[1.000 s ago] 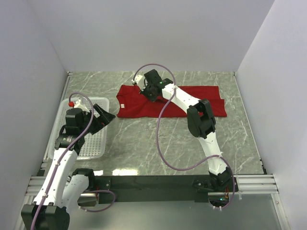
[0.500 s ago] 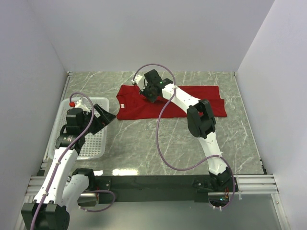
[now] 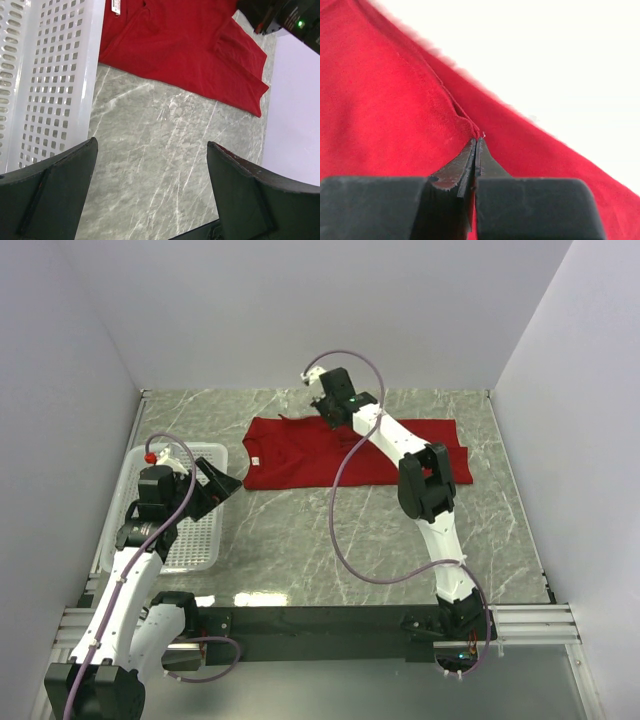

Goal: Fold and stack the t-shirts
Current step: Fold the tshirt

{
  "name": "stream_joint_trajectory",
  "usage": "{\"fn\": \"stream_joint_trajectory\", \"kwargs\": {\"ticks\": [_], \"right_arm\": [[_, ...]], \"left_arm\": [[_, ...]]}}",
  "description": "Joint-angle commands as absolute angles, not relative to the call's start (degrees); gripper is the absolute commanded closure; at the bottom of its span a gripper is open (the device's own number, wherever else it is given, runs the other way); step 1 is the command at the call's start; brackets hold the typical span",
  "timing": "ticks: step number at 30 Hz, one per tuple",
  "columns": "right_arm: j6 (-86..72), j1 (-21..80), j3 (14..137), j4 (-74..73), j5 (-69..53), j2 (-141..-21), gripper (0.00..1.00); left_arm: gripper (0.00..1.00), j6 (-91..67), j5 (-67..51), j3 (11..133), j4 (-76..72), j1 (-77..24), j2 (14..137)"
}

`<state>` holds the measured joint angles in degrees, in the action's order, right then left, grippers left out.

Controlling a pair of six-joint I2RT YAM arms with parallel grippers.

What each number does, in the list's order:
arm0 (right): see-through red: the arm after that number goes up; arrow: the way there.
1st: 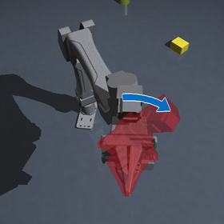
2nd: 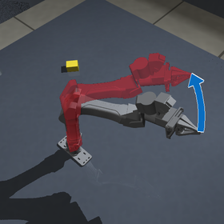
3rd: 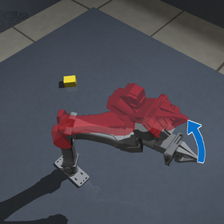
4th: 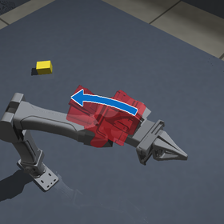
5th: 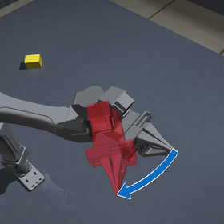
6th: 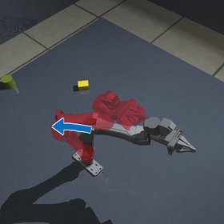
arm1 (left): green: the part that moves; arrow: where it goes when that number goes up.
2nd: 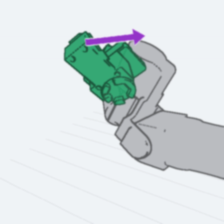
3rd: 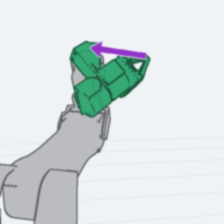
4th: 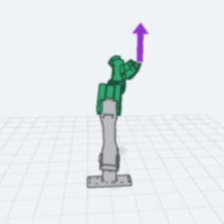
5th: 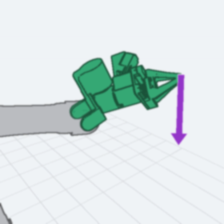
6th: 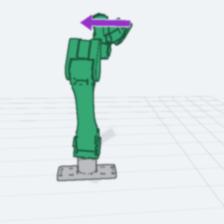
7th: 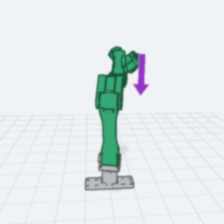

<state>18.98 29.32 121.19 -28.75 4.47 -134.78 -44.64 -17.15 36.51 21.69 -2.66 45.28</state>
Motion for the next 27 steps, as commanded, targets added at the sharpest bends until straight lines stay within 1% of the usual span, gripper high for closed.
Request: {"fn": "stream_joint_trajectory", "kwargs": {"ticks": [1, 2, 3, 5, 6, 7, 12, 15, 16, 17, 20, 23, 25, 27], "right_arm": [[13.98, 27.95, 124.71, -24.08, 16.68, -137.54, 0.99], [13.54, 27.78, 124.98, -23.91, 17.74, -137.90, 0.94], [12.67, 27.51, 125.33, -23.91, 19.15, -138.16, 0.77], [12.66, 27.07, 125.33, -24.87, 17.41, -138.08, 0.51], [12.92, 26.81, 124.20, -24.52, 17.05, -137.73, 0.36], [13.09, 26.89, 123.49, -24.26, 17.14, -136.85, 0.33], [13.35, 24.88, 121.82, -26.18, 13.46, -133.78, 0.30], [18.09, 22.86, 119.81, -31.26, 1.10, -130.18, 0.30], [19.24, 22.16, 118.32, -31.81, -5.82, -127.21, 0.30], [21.68, 21.45, 114.99, -33.21, -10.24, -125.70, 0.30], [23.46, 18.38, 110.41, -35.33, -19.73, -120.51, 0.31], [26.00, 14.77, 102.33, -37.09, -26.86, -114.71, 0.31], [29.60, 11.80, 96.08, -39.71, -30.22, -110.05, 0.31], [37.85, 9.85, 89.69, -43.66, -31.11, -105.24, 0.32]], "left_arm": [[0.05, -45.35, -18.37, 36.30, 19.51, -2.55, 45.18], [0.05, -45.26, -18.37, 36.30, 19.51, -2.55, 45.18], [0.05, -45.44, -18.46, 36.39, 19.42, -2.55, 45.18], [0.05, -45.44, -18.54, 36.39, 19.25, -2.55, 45.35], [0.05, -45.53, -18.54, 36.47, 19.25, -2.55, 45.44], [0.05, -45.61, -18.54, 36.47, 19.07, -2.55, 45.53], [0.07, -46.31, -20.82, 36.04, 17.32, -2.55, 46.67], [0.08, -46.84, -22.58, 35.60, 15.74, -2.64, 48.51], [0.09, -47.02, -22.94, 35.68, 15.38, -2.64, 49.21], [0.11, -47.37, -23.11, 36.03, 15.29, -2.81, 50.87], [0.14, -47.02, -22.24, 37.35, 15.12, -4.91, 54.74], [0.15, -46.58, -19.17, 39.98, 14.68, -9.39, 58.60], [0.16, -46.50, -16.97, 42.09, 14.33, -12.82, 60.72], [0.16, -45.97, -15.83, 43.93, 13.71, -15.54, 63.71]]}}
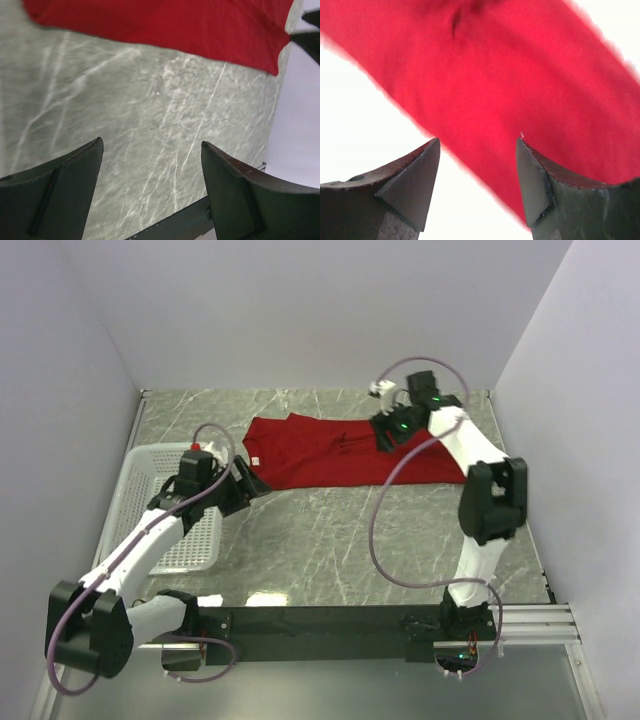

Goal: Fold and stack the t-shirts
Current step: Fold the tshirt

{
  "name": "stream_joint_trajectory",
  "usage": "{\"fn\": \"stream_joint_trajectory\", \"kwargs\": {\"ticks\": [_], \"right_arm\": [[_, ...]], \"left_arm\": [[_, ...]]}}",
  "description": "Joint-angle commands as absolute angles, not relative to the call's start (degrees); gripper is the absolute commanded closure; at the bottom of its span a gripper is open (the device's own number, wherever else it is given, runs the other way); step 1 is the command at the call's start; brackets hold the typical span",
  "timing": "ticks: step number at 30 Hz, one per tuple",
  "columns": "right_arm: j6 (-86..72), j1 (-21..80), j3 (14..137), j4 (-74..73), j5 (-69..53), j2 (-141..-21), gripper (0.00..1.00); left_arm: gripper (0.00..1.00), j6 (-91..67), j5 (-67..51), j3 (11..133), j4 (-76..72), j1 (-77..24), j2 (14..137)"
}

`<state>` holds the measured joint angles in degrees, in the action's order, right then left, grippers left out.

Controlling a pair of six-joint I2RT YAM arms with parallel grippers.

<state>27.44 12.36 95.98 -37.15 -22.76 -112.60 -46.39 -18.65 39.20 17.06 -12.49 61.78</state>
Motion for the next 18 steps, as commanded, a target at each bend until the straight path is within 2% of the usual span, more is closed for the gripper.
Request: {"fn": "stream_joint_trajectory", "kwargs": {"ticks": [1, 5, 8, 11, 18], "right_arm": [[41.19, 8.10, 87.47, -44.81, -31.03, -103.47, 0.32], [61.89, 1.70, 74.05, -46.93, -28.74, -95.20, 0.31], [73.07, -4.19, 69.45, -46.58, -27.25, -90.36, 0.30], [78.21, -6.50, 69.25, -46.49, -23.22, -90.61, 0.30], [79.28, -7.64, 71.54, -42.99, -18.46, -98.51, 0.32]], "left_arm": [[0.16, -45.79, -14.34, 44.38, 13.71, -16.25, 64.50], [0.17, -45.09, -11.26, 45.53, 12.92, -17.67, 66.53], [0.16, -44.83, -8.89, 45.70, 12.74, -17.67, 65.57], [0.15, -44.56, -7.65, 45.53, 12.92, -17.67, 64.08], [0.14, -44.74, -6.42, 44.56, 14.06, -17.67, 61.61]]}}
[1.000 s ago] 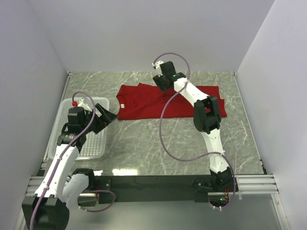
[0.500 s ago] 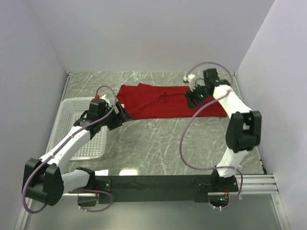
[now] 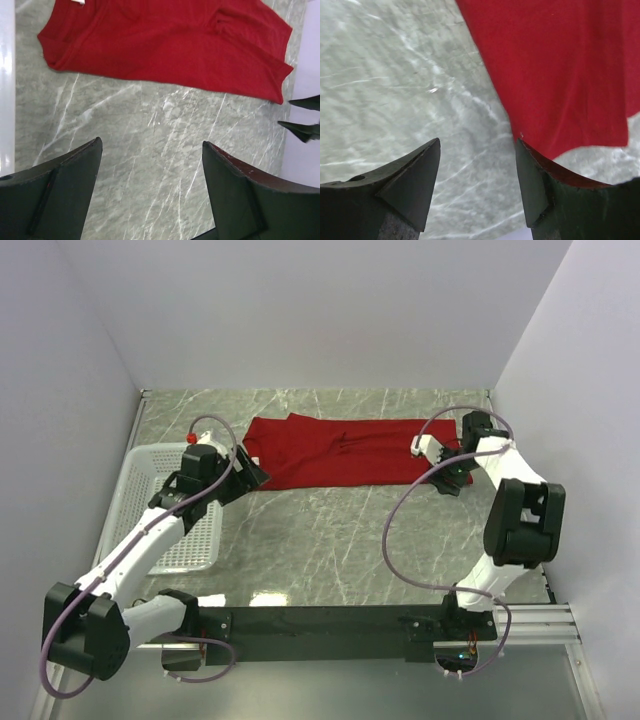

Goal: Fold and stack the t-shirts
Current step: Fold the tshirt

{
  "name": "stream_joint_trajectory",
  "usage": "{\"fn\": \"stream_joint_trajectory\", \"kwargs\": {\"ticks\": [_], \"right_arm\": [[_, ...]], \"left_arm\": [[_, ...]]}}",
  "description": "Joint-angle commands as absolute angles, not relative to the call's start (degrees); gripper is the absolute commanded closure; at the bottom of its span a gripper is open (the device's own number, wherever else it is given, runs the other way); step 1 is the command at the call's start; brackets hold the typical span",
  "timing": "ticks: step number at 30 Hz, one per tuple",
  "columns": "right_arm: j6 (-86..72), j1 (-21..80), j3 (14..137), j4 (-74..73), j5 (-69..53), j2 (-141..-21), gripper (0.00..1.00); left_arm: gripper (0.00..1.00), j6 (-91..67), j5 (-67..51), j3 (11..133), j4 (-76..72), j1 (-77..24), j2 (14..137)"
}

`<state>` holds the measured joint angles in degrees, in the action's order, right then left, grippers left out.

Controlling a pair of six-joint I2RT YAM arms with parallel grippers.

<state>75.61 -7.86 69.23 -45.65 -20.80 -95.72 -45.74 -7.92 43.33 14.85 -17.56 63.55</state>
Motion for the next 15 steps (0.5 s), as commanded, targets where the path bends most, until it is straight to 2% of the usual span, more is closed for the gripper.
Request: {"fn": "stream_joint_trajectory", "kwargs": {"ticks": [1, 15], "right_arm": [[78.93, -7.56, 71.89, -42.63, -18.02, -99.31, 0.32], [75.15, -7.38, 77.08, -39.37, -13.62, -108.54, 0.39]], "left_arm": [[0.14, -44.65, -6.42, 44.47, 14.50, -17.67, 61.26], [0.14, -46.32, -6.50, 41.04, 14.85, -17.67, 56.86]]}}
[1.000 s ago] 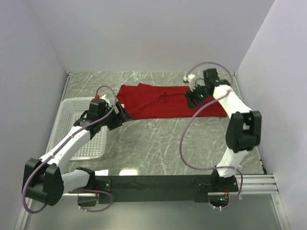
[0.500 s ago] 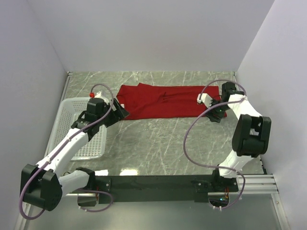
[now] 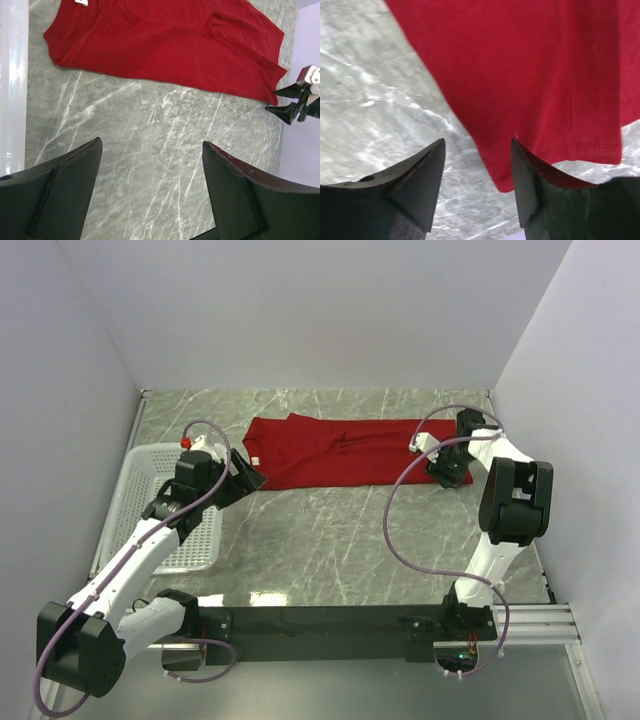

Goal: Fold and stack the t-shirts
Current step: Fold the tshirt

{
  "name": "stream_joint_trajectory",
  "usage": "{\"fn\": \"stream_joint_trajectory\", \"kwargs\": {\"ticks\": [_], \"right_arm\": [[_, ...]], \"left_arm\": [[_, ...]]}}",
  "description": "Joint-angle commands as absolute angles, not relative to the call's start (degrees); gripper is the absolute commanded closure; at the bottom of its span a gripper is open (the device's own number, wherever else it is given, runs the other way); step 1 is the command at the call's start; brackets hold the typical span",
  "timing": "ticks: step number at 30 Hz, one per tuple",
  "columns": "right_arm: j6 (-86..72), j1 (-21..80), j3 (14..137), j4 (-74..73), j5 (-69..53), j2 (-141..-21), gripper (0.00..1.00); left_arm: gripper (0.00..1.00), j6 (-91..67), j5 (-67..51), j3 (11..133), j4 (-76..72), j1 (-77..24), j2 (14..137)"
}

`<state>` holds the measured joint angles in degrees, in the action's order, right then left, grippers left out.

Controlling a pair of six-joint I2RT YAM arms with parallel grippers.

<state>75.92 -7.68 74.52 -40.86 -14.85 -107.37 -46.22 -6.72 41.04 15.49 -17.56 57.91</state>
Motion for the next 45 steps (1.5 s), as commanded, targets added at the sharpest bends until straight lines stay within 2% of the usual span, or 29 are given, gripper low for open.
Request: {"fn": "stream_joint_trajectory", "kwargs": {"ticks": [1, 13, 19, 22, 29, 40, 45], "right_arm": [[74.97, -7.30, 77.25, -39.46, -13.36, -108.81, 0.40], [74.18, -6.24, 77.17, -39.46, -11.60, -110.65, 0.52], [73.13, -5.98, 77.87, -40.43, -11.25, -111.97, 0.68], [73.04, -5.89, 77.61, -41.04, -11.51, -111.89, 0.82], [73.83, -5.98, 70.24, -41.22, -11.60, -106.98, 0.98], [73.22, -5.28, 50.12, -44.91, -13.01, -89.75, 1.00], [68.14, 2.00, 41.67, -50.27, -14.41, -76.40, 1.00]], "left_arm": [[0.14, -46.32, -6.42, 40.96, 14.85, -17.67, 56.87], [0.14, -46.76, -7.03, 40.61, 14.68, -17.58, 56.69], [0.14, -46.84, -6.94, 40.52, 14.85, -17.67, 56.43], [0.14, -46.84, -6.85, 40.43, 15.03, -17.67, 56.25], [0.14, -47.20, -6.15, 39.99, 15.21, -17.58, 56.16], [0.14, -48.51, -8.43, 38.32, 11.52, -17.58, 58.26], [0.14, -49.74, -10.46, 37.79, 7.66, -17.58, 62.04]]}}
